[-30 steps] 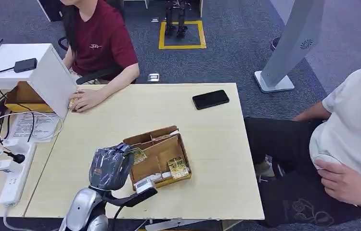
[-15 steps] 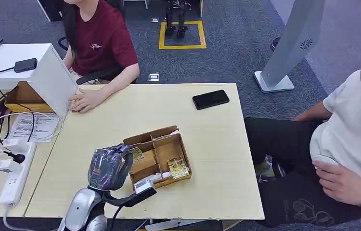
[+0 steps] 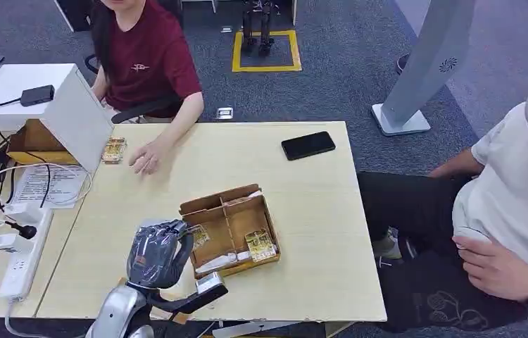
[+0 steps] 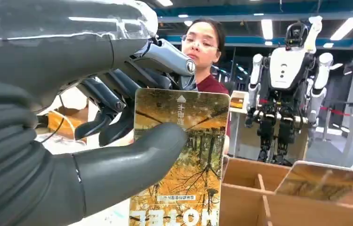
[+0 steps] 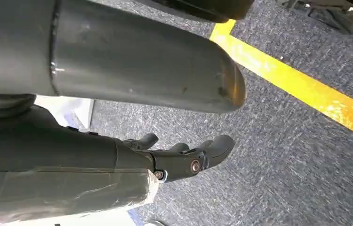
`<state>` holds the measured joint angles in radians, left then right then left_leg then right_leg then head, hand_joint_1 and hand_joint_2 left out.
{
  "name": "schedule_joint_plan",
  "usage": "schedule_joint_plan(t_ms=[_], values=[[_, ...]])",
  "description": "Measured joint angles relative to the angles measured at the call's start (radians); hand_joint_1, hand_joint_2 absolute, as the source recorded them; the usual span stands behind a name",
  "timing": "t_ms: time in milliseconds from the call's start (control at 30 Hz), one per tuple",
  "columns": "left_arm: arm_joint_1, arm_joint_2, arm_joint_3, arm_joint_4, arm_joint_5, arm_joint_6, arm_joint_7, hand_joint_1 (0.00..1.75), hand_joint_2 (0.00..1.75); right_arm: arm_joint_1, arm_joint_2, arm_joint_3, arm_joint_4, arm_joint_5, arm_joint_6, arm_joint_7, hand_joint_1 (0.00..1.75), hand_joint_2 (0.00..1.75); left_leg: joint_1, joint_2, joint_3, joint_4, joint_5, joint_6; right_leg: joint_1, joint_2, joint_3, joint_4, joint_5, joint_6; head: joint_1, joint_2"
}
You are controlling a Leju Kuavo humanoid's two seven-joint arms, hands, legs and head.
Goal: Pass the card to the sensor for recognition and then transmit it.
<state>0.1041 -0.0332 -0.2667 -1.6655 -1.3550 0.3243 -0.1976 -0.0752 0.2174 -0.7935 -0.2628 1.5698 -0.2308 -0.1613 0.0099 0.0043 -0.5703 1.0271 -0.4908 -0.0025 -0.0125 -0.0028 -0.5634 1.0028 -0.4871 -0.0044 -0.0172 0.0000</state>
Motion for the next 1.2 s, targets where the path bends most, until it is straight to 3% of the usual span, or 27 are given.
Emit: schedule_joint_plan(t_ms=[367, 400, 533, 867, 967, 1200], values=[[0.009, 0.000, -0.002, 0.000, 0.008, 0.001, 0.009, 1.68, 1.75, 0.006, 0.000, 0.000, -0.003, 0.000, 0.008, 0.010, 0.00, 0.00, 0.000, 0.000, 0.000, 0.000, 0.000, 0.000, 0.000, 0.000, 0.000, 0.000, 0.000, 0.000, 0.000, 0.000], [0.009, 0.000, -0.002, 0.000, 0.008, 0.001, 0.009, 1.75, 1.75, 0.006, 0.000, 0.000, -0.003, 0.000, 0.008, 0.010, 0.00, 0.00, 0.000, 0.000, 0.000, 0.000, 0.000, 0.000, 0.000, 0.000, 0.000, 0.000, 0.000, 0.000, 0.000, 0.000], [0.002, -0.001, -0.002, 0.000, 0.016, 0.000, 0.009, 1.75, 1.75, 0.005, 0.000, 0.001, -0.003, 0.000, 0.011, 0.014, 0.00, 0.00, 0.000, 0.000, 0.000, 0.000, 0.000, 0.000, 0.000, 0.000, 0.000, 0.000, 0.000, 0.000, 0.000, 0.000], [-0.106, -0.016, -0.002, 0.000, 0.035, -0.050, 0.023, 1.75, 1.75, 0.003, 0.000, 0.027, -0.003, 0.000, 0.018, 0.027, 0.00, 0.00, 0.000, 0.000, 0.000, 0.000, 0.001, 0.000, 0.000, 0.000, 0.000, 0.000, 0.001, 0.000, 0.000, 0.000], [-0.135, -0.016, -0.001, 0.004, -0.006, -0.054, 0.057, 1.75, 1.75, 0.002, 0.000, 0.033, -0.003, 0.000, 0.021, 0.025, 0.00, 0.00, 0.000, 0.000, 0.000, 0.000, 0.001, 0.000, 0.000, 0.000, 0.000, 0.000, 0.001, 0.000, 0.000, 0.000], [-0.284, -0.018, 0.024, 0.107, -0.036, -0.094, 0.101, 1.75, 1.75, -0.018, 0.000, 0.060, -0.003, 0.000, 0.037, 0.039, 0.00, 0.00, 0.000, 0.000, 0.000, 0.000, 0.002, 0.000, 0.000, 0.000, 0.000, 0.000, 0.001, -0.001, 0.000, 0.000]])
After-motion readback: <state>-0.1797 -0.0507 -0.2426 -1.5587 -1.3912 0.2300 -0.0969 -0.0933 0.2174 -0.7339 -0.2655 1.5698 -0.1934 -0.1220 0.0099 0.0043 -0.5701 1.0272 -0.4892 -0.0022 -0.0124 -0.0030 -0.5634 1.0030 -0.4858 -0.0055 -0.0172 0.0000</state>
